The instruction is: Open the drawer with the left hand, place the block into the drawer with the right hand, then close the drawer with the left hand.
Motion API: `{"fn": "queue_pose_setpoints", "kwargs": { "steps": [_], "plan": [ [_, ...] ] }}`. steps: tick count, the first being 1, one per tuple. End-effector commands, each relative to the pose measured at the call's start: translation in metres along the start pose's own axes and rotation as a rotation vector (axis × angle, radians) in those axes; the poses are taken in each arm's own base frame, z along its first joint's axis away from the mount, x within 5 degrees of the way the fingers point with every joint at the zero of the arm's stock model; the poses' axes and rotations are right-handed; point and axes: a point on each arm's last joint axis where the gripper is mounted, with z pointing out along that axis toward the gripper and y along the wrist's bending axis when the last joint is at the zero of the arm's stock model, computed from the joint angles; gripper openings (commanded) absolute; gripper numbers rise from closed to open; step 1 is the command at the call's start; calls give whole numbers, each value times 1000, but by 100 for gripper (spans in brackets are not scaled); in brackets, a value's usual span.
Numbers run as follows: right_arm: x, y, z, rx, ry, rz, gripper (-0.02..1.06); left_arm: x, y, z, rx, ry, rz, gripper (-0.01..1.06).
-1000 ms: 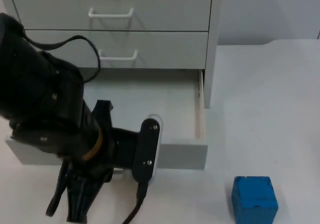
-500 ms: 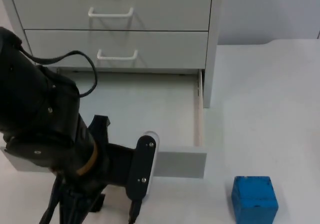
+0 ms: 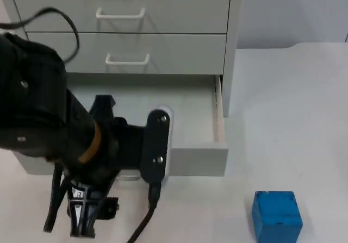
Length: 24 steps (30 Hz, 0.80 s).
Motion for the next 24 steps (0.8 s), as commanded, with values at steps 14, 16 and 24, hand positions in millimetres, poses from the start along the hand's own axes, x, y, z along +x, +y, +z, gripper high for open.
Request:
{"fn": "queue_pose_setpoints", "kwargs": {
  "steps": [14, 16, 24],
  "plan": [
    [-1, -1, -2, 4, -2, 2, 104, -2, 8, -114, 48, -304, -788, 75],
    [-1, -1, -2, 4, -2, 2, 104, 0, 8, -121, 48, -322, -805, 75],
    [-1, -1, -2, 2, 2, 5, 104, 23, 12, -167, -44, -420, -955, 75]
  ]
}}
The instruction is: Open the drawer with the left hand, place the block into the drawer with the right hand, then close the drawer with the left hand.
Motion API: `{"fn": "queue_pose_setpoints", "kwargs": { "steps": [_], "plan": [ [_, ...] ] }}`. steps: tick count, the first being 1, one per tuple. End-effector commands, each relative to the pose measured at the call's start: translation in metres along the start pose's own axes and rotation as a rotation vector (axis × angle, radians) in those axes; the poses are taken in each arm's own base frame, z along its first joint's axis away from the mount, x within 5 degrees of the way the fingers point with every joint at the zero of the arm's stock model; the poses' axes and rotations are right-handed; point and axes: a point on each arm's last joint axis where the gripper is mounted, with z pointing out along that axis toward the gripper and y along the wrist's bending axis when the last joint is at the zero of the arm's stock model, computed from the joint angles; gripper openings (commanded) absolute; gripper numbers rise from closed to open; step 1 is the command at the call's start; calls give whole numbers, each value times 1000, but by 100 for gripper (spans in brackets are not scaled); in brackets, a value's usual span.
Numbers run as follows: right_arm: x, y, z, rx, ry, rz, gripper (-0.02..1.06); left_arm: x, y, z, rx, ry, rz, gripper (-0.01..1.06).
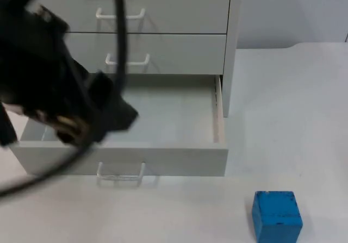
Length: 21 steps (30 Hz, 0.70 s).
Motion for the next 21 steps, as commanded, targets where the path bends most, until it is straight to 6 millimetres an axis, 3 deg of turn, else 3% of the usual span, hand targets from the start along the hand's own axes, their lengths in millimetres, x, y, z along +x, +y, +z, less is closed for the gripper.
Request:
{"fn": "queue_pose_setpoints", "kwargs": {
  "steps": [1, 4, 6, 11, 12, 16, 21],
  "plan": [
    [-1, 0, -2, 1, -2, 6, 104, 1, 13, -13, -57, -32, -121, 75],
    [-1, 1, -2, -14, 0, 21, 104, 6, 31, -27, -133, -40, -218, 75],
    [-1, 1, -2, -19, 0, 26, 104, 17, 56, -47, -241, -49, -367, 75],
    [-1, 2, -2, -20, 0, 25, 104, 34, 78, -83, -375, -123, -574, 75],
    [-1, 2, -2, -20, 0, 25, 104, 34, 78, -83, -375, -123, -574, 75],
    [-1, 2, -2, -22, -4, 27, 104, 46, 80, -114, -489, -188, -625, 75],
    [-1, 2, -2, -22, -4, 27, 104, 50, 75, -128, -520, -227, -612, 77]
  ]
}}
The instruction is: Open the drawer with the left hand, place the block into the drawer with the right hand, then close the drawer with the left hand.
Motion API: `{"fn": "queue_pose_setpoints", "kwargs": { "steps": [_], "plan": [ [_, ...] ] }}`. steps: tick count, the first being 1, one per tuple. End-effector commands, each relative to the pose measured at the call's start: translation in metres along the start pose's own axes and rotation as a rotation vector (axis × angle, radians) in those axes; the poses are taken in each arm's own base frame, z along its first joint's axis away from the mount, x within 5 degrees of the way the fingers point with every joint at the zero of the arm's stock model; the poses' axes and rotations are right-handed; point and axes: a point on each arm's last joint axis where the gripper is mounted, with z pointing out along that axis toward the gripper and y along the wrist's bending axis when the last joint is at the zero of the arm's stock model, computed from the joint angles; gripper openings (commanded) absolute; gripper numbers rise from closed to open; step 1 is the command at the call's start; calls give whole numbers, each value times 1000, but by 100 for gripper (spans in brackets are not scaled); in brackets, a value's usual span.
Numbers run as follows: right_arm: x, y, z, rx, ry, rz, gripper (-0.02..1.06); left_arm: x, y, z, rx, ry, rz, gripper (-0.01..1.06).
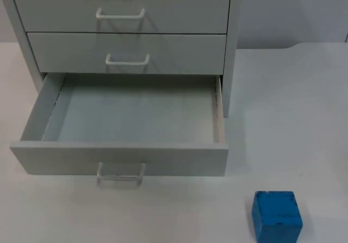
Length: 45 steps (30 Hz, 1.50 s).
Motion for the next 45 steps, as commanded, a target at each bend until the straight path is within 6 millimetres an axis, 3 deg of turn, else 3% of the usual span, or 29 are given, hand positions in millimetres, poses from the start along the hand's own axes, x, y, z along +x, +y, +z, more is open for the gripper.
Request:
{"fn": "queue_pose_setpoints", "kwargs": {
  "steps": [1, 3, 8, 15, 20, 25, 26, 31, 37, 45],
  "plan": [
    [-2, 0, -2, -2, -12, 6, 104, 2, 0, -8, 5, -18, -9, 78],
    [-2, 0, -2, -5, -10, 9, 104, 4, 0, -16, 4, -23, 2, 81],
    [1, 6, -3, -68, 19, -20, 104, 14, 0, -24, 11, 43, 42, 105],
    [5, 26, -3, -277, 59, -143, 104, 28, -10, -26, 134, 187, 100, 105],
    [10, 46, 10, -353, 168, -321, 104, 32, -16, -28, 197, 230, 94, 105],
    [17, 86, 39, -379, 246, -600, 104, 32, -16, -28, 197, 230, 94, 105],
    [17, 86, 39, -379, 246, -600, 104, 32, -16, -28, 197, 230, 94, 105],
    [26, 133, 63, -410, 224, -910, 104, 31, -15, -28, 188, 226, 99, 105],
    [18, 161, 86, -421, 279, -1001, 104, 31, -10, -27, 135, 225, 83, 105],
    [16, 187, 137, -402, 348, -1196, 104, 31, -6, -26, 89, 223, 96, 105]
  ]
}}
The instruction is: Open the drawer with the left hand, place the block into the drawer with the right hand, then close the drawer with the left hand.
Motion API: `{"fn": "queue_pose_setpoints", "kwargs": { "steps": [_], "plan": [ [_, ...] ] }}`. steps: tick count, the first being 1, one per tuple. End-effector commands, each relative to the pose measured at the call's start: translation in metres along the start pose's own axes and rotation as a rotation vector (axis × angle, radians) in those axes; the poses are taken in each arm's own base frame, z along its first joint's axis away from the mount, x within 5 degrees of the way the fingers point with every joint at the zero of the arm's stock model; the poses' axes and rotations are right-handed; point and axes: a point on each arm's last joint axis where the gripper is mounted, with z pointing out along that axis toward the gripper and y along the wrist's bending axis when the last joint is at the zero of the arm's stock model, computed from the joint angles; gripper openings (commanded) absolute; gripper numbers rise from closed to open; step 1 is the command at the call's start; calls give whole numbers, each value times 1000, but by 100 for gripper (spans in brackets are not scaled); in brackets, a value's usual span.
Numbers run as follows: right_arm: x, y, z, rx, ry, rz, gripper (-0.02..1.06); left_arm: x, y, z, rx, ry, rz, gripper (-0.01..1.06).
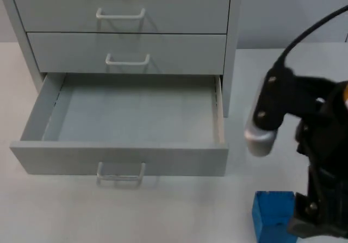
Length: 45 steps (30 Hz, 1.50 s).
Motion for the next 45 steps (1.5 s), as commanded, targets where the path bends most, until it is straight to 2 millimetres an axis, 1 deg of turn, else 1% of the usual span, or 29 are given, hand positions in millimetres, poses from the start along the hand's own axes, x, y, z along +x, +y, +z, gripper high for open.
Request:
{"fn": "queue_pose_setpoints", "kwargs": {
  "steps": [1, 3, 4, 6, 9, 10, 11, 13, 14, 15, 16, 17, 18, 19, 20, 21, 22, 24, 26, 27, 28, 29, 31, 32, 33, 35, 37, 45],
  "plan": [
    [-7, -2, 13, -1, 15, -90, 104, -1, 2, -2, -19, -16, -2, 105],
    [-11, -4, 26, -9, 24, -131, 104, 0, 3, -2, -30, -15, 5, 105],
    [-11, -4, 26, -9, 24, -131, 104, 0, 3, -2, -30, -15, 5, 105],
    [-16, -6, 40, -8, 27, -140, 104, 0, 3, -2, -34, -15, 7, 105],
    [-17, -6, 57, -24, 63, -156, 103, 0, 3, -2, -34, -15, 7, 105],
    [-17, -6, 57, -24, 63, -156, 103, 0, 3, -2, -34, -15, 7, 105],
    [-17, -7, 62, -20, 70, -171, 102, 0, 3, -2, -34, -15, 7, 105],
    [-16, -6, 70, -25, 83, -172, 96, -1, 3, -2, -34, -17, 7, 105],
    [-16, -6, 72, -26, 83, -161, 89, -1, 3, -2, -36, -17, 8, 105],
    [-16, -5, 74, -28, 87, -161, 79, -1, 3, -2, -38, -17, 10, 105],
    [-16, -5, 74, -28, 87, -161, 79, -1, 3, -2, -38, -17, 10, 105],
    [-16, -6, 74, -27, 90, -166, 68, -1, 3, -2, -38, -17, 10, 105],
    [-15, -7, 70, -19, 99, -177, 50, -1, 3, -2, -38, -17, 10, 105],
    [-15, -8, 65, -11, 107, -188, 29, -1, 3, -2, -38, -17, 10, 105],
    [-16, -10, 56, -2, 110, -187, 10, -1, 3, -2, -38, -17, 10, 105],
    [-18, -12, 48, 2, 110, -171, 0, -1, 3, -2, -38, -17, 10, 105],
    [-18, -12, 48, 2, 110, -171, 0, -1, 3, -2, -38, -17, 10, 105],
    [-23, -18, 21, 23, 110, -125, 0, -1, 3, -2, -38, -17, 10, 105],
    [-28, -23, -12, 49, 83, -45, 0, -1, 3, -2, -38, -17, 10, 105],
    [-28, -23, -12, 49, 83, -45, 0, -1, 3, -2, -38, -17, 10, 105],
    [-29, -26, -34, 79, 44, 23, 0, -1, 3, -2, -38, -23, 10, 105],
    [-29, -27, -52, 105, -8, 76, 0, -1, 3, -2, -38, -25, 10, 105],
    [-28, -27, -76, 143, -107, 185, 0, -1, 3, -2, -38, -25, 10, 105],
    [-27, -27, -85, 154, -145, 237, 0, -1, 3, -2, -38, -25, 10, 105],
    [-27, -27, -85, 154, -145, 237, 0, -1, 3, -2, -38, -25, 10, 105],
    [-25, -27, -101, 165, -214, 349, 0, -1, 3, -2, -38, -25, 10, 105],
    [-24, -27, -108, 167, -247, 409, 0, -1, 3, -2, -38, -25, 10, 105],
    [-27, -26, -109, 155, -291, 425, 0, -1, 3, -2, -38, -25, 10, 105]
  ]
}}
